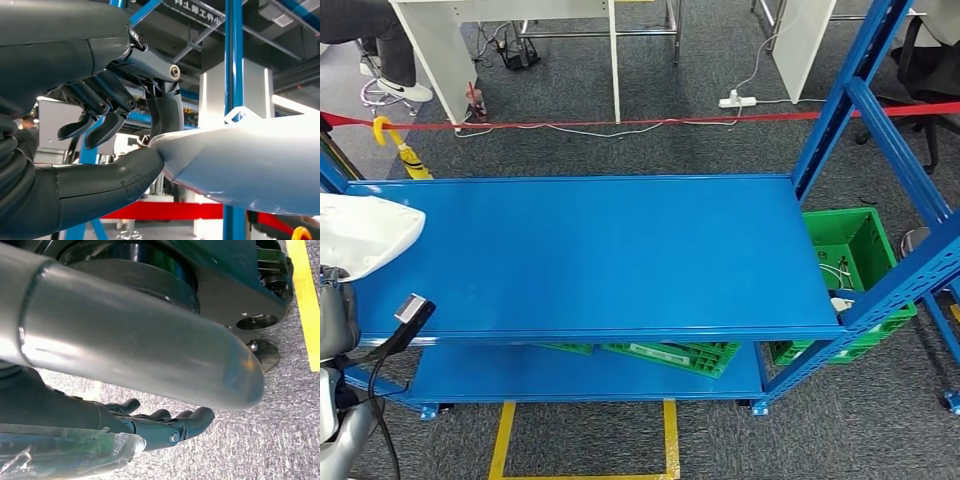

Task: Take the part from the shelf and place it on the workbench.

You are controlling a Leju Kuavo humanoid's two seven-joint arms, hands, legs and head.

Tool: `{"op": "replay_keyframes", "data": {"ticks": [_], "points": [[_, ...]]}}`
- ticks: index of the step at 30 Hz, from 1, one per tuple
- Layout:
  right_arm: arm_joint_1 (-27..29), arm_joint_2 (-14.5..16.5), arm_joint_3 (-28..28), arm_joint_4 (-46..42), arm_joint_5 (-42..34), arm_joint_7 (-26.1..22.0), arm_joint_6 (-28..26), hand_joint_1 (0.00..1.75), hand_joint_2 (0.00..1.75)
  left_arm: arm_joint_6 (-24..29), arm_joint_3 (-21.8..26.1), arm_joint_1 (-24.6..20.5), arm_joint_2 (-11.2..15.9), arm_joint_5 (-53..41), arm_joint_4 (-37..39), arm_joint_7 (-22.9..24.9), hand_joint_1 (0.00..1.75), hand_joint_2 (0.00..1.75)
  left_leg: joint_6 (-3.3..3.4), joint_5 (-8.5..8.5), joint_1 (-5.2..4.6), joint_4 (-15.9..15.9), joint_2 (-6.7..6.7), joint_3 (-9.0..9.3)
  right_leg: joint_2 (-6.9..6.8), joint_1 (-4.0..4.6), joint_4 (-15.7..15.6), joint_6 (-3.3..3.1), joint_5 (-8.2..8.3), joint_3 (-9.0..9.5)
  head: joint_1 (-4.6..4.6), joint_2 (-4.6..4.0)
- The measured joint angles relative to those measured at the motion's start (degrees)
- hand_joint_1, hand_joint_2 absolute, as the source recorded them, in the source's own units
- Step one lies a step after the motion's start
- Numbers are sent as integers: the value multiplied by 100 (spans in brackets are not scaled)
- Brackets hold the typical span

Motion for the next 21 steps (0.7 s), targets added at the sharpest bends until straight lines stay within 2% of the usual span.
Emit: {"op": "replay_keyframes", "data": {"ticks": [4, 13, 16, 21], "points": [[0, 0, -2, -1, 16, -8, 13, 0, 0, 4, -365, -77, 417, -2, -27, 533, 175, 175, 0, 0, 0, 0, 0, 0, 0, 0, 0, 0, 0, 0, 0, 0], [-4, 0, -2, -3, 21, -31, 32, 0, 0, 18, -1030, -172, 1133, -2, -55, 1235, 175, 175, -2, -2, 1, 0, 0, 0, 2, 1, 0, -3, -2, -1, -1, 0], [-4, 0, -2, -3, 21, -37, 36, 0, 0, 26, -1203, -198, 1235, -2, -55, 1275, 175, 175, -2, -2, 1, 0, 0, 0, 2, 0, 0, -3, -2, -1, -1, 0], [-3, 0, -2, -3, 23, -51, 37, 0, 0, 59, -1345, -214, 1243, -2, -55, 1112, 175, 175, -2, -2, 0, 0, 0, 0, 3, 0, 0, -3, -2, 0, 0, 0]]}}
